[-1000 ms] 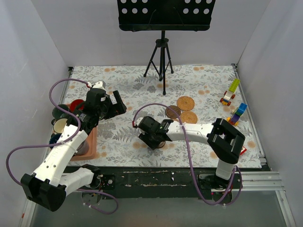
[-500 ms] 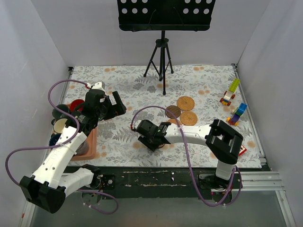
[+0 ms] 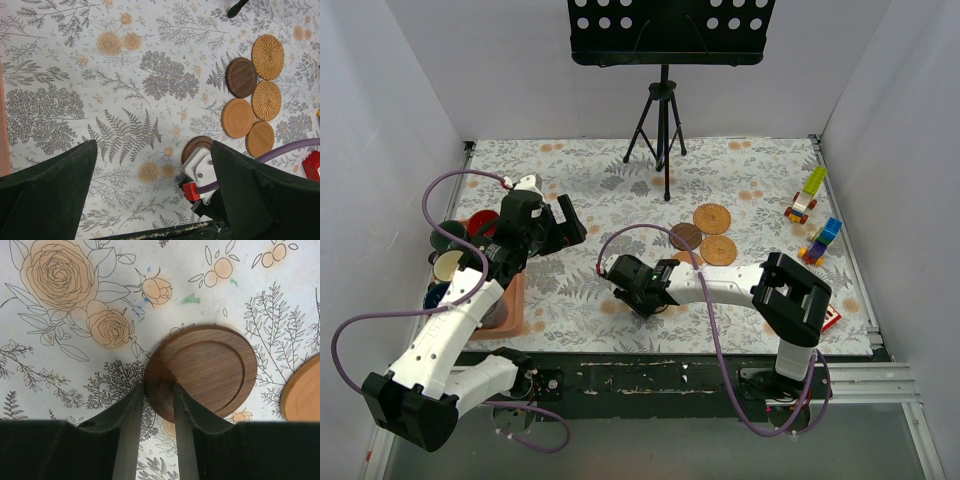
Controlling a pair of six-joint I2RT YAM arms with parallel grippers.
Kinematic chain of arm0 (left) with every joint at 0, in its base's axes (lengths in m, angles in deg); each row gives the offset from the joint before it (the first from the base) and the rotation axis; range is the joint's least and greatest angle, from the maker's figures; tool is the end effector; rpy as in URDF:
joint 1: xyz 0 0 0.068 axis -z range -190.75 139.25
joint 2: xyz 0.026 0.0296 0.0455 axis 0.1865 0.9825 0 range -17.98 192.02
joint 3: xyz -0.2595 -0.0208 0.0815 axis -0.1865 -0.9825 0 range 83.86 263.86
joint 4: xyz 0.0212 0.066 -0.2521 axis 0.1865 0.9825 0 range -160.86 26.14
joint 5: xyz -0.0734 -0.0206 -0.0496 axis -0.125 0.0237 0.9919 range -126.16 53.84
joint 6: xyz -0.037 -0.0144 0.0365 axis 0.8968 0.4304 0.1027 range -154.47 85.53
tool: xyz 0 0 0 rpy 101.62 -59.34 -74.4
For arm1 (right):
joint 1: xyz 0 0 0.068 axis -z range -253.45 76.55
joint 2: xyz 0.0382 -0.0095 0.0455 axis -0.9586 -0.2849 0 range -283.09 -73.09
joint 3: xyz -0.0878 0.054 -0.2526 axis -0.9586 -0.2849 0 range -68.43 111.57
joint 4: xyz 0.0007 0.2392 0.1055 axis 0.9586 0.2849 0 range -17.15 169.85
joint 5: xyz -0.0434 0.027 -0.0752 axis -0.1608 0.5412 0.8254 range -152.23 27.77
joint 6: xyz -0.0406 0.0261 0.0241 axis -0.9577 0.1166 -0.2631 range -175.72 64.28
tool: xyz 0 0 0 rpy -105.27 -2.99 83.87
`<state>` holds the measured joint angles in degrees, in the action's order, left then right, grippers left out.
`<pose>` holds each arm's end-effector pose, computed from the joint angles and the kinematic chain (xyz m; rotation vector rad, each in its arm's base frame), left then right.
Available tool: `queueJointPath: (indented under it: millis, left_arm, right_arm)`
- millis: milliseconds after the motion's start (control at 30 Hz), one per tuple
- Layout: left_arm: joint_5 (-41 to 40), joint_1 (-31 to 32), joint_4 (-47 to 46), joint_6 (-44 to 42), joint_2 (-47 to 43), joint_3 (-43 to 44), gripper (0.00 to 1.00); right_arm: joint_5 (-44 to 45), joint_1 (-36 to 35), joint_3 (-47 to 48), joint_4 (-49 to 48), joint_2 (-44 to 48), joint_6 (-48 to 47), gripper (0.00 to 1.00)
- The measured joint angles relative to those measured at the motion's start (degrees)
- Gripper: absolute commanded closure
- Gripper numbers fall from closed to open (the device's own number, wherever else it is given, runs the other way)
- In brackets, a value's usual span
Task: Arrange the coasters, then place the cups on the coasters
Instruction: Move the coaster to the center of the board.
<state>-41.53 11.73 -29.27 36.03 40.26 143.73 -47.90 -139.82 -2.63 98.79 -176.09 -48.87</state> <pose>0.1937 -0.0766 0.3347 -1.0148 2.1502 -0.7279 0.1522 0.3261 0.1736 -1.2311 2.3114 0.1086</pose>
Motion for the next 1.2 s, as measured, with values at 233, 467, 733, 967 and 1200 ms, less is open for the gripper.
queueJointPath:
  millis: [233, 467, 733, 967, 1200]
  left_arm:
    - [-0.02, 0.0, 0.2, 0.02, -0.04, -0.26, 0.02]
    - [-0.04, 0.0, 0.22, 0.0, -0.07, -0.26, 0.02]
    - [-0.07, 0.0, 0.42, 0.0, -0.07, -0.26, 0.02]
    - [-0.11, 0.0, 0.44, 0.0, -0.07, -0.26, 0.02]
    - [-0.2, 0.0, 0.44, 0.0, -0.07, -0.26, 0.02]
  right_arm:
    - [0.52, -0.24, 0.04, -0.59, -0.31, -1.05, 0.67]
    - [1.88, -0.04, 1.25, -2.16, -1.68, -3.45, 0.68]
    - [1.36, 3.04, 2.38, -5.03, -3.04, -5.75, 0.68]
    - [0.24, 5.42, 3.85, -6.4, -4.35, -7.85, 0.68]
    - [-1.01, 7.52, 5.35, -6.88, -5.57, -9.03, 0.68]
